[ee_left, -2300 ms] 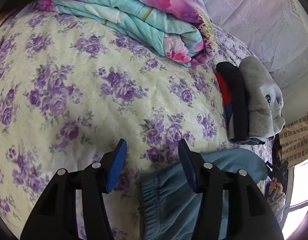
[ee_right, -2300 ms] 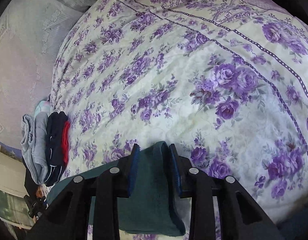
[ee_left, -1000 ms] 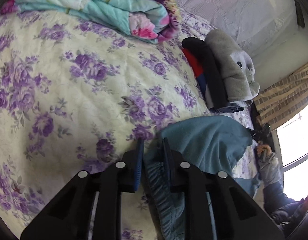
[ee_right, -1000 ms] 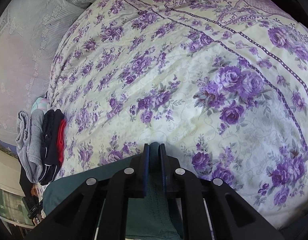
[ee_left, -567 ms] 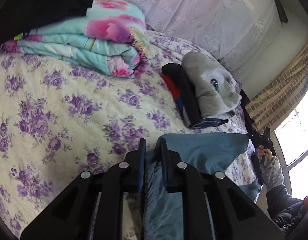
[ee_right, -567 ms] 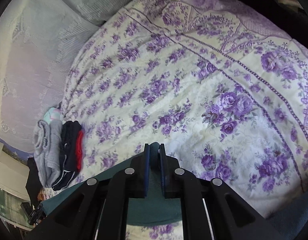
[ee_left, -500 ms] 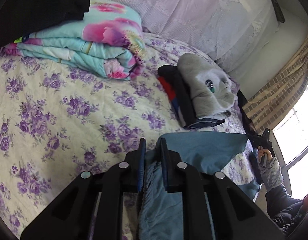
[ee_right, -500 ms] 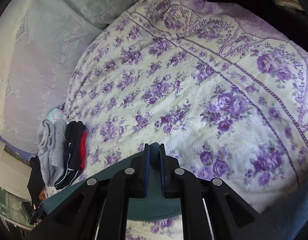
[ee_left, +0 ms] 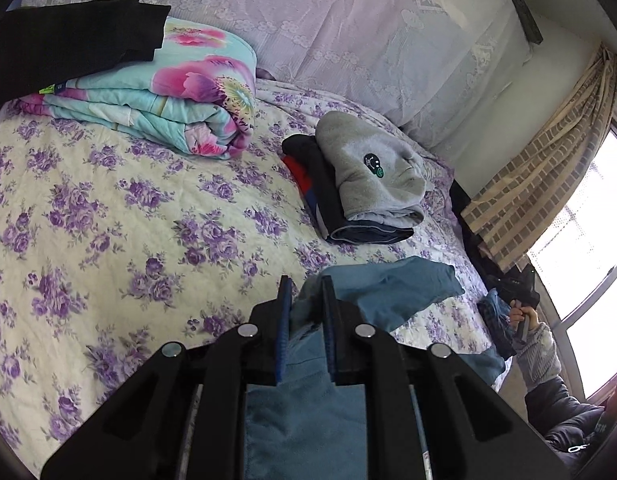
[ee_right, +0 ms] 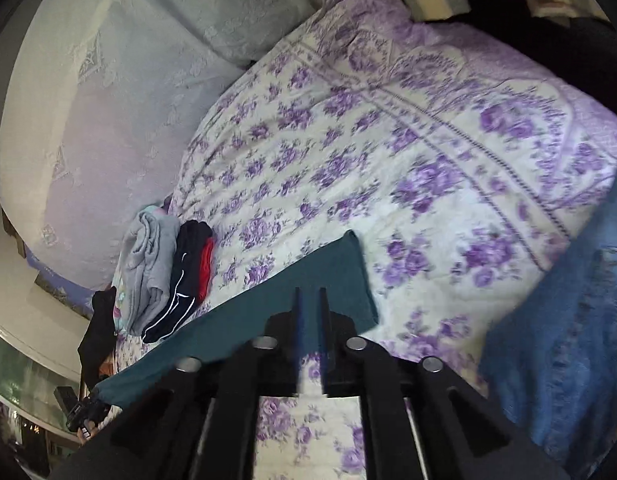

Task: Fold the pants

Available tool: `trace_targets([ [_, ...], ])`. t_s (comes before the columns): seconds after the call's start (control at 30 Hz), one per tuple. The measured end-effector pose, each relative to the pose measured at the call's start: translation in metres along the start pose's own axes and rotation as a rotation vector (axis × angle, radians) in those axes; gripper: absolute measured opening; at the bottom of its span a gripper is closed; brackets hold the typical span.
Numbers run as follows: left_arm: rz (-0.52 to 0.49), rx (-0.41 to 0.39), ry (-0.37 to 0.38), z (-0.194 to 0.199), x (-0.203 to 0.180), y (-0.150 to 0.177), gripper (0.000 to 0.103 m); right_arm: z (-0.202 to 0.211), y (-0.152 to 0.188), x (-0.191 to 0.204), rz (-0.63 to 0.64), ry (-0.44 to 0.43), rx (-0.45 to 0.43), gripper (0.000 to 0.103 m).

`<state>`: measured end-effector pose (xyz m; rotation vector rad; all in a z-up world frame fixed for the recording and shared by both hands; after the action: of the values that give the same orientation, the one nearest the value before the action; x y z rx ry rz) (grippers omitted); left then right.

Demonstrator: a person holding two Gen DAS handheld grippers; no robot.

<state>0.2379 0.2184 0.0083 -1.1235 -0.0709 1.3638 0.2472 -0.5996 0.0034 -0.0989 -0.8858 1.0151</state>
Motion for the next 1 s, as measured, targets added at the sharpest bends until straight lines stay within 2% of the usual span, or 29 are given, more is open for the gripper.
trace_targets([
  [0.03,0.004,-0.003,-0.002,0.001,0.0,0.001,0.014,-0.011,-0.003,0.0,0.002,0.016,0.015,0.046],
  [0.1,0.011,-0.004,-0.011,0.001,0.002,0.001,0.014,-0.034,-0.009,0.0,0.012,0.036,0.026,0.046],
  [0.23,0.028,-0.006,-0.038,0.001,0.006,-0.002,0.014,-0.083,-0.021,-0.011,-0.005,0.072,0.082,0.036],
  [0.37,0.045,-0.016,-0.05,0.0,0.008,-0.007,0.014,-0.12,-0.023,-0.019,0.01,0.111,0.131,0.032],
  [0.4,0.046,-0.016,-0.053,-0.001,0.007,-0.008,0.014,-0.124,-0.022,-0.018,0.019,0.114,0.134,0.022],
  [0.43,0.046,-0.015,-0.057,-0.001,0.007,-0.009,0.014,-0.124,-0.022,-0.018,0.03,0.119,0.13,0.008],
  [0.47,0.047,-0.014,-0.059,-0.002,0.006,-0.009,0.014,-0.122,-0.022,-0.017,0.04,0.116,0.118,0.007],
  [0.63,0.035,-0.015,-0.052,-0.001,0.0,-0.013,0.014,-0.077,-0.019,-0.001,0.112,0.087,0.039,0.004],
  [0.8,0.008,-0.04,-0.007,0.012,-0.014,-0.008,0.014,0.008,-0.01,0.006,0.129,0.027,-0.062,0.004],
  [1.0,0.02,-0.05,0.08,0.028,-0.025,0.023,0.014,0.083,0.032,-0.014,0.137,0.03,-0.112,0.004],
])
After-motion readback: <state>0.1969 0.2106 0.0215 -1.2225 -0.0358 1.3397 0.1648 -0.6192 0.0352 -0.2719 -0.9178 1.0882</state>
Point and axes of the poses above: each gripper's, at about its wrist camera, not at the fingertips, and z roughly against the way its jaws point, x to its left, y to its underside, the point moved 4 cm from there along -z, roughly the way its jaws point, and after that the axes turned 3 degrees about -x, right-handed, at the moved point
